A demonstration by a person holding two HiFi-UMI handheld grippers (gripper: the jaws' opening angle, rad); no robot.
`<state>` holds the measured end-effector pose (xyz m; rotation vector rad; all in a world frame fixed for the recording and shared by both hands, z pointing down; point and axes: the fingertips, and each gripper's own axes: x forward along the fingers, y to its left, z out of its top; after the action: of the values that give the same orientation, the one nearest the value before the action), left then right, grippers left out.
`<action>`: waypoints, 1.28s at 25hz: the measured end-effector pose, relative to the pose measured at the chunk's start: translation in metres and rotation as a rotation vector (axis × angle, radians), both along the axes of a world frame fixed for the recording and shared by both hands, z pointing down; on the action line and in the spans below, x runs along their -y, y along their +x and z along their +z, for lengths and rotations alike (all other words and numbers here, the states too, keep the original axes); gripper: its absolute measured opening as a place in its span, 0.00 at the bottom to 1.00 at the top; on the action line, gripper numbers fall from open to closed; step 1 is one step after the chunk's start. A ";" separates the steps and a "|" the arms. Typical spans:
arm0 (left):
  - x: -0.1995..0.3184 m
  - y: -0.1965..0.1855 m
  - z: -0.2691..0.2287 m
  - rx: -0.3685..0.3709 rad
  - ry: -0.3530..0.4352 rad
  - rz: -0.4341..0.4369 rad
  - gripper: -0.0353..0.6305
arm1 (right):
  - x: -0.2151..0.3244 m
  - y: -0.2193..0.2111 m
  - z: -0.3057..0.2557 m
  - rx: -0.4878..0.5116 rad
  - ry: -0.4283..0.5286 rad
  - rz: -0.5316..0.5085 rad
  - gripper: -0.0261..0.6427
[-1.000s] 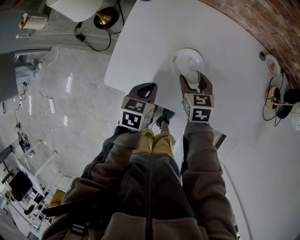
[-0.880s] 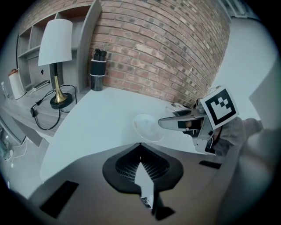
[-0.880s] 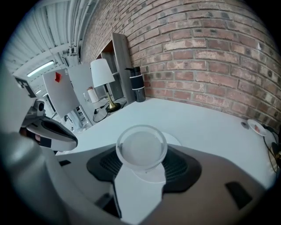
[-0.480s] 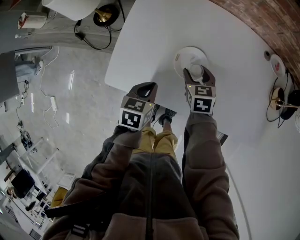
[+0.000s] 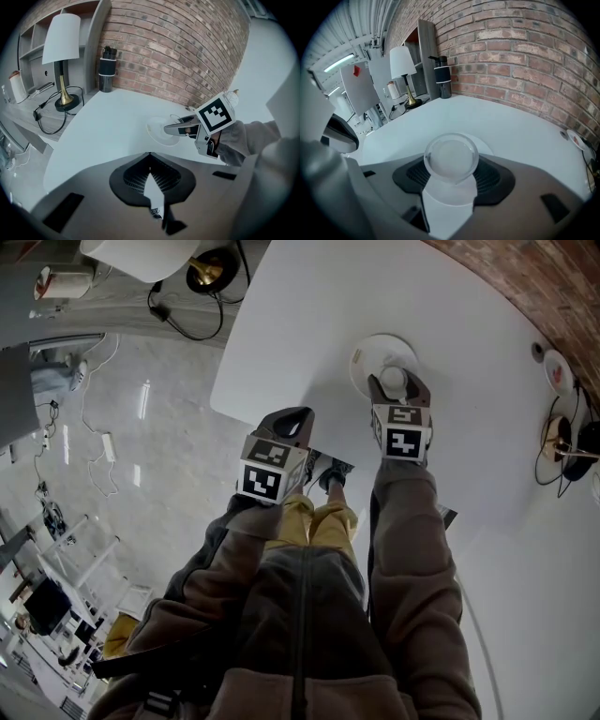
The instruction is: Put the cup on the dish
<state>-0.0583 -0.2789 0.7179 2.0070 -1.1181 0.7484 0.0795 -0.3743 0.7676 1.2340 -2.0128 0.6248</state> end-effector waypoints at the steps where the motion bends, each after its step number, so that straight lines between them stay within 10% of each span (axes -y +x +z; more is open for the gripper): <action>1: 0.000 -0.001 0.000 0.000 0.000 -0.001 0.06 | 0.001 0.000 0.000 -0.002 0.003 -0.001 0.44; 15: -0.001 -0.011 -0.007 0.002 0.025 -0.017 0.06 | -0.005 -0.005 -0.008 0.037 0.080 -0.021 0.52; 25: 0.012 -0.006 -0.069 -0.029 0.135 -0.014 0.06 | -0.049 0.027 -0.134 0.058 0.280 0.070 0.52; 32: 0.020 0.018 -0.166 -0.091 0.314 0.023 0.06 | -0.085 0.063 -0.258 0.050 0.479 0.201 0.28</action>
<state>-0.0402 -0.2989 0.5516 2.2927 -1.2203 0.5103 0.1426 -0.2897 0.5098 1.7299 -2.1703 0.2682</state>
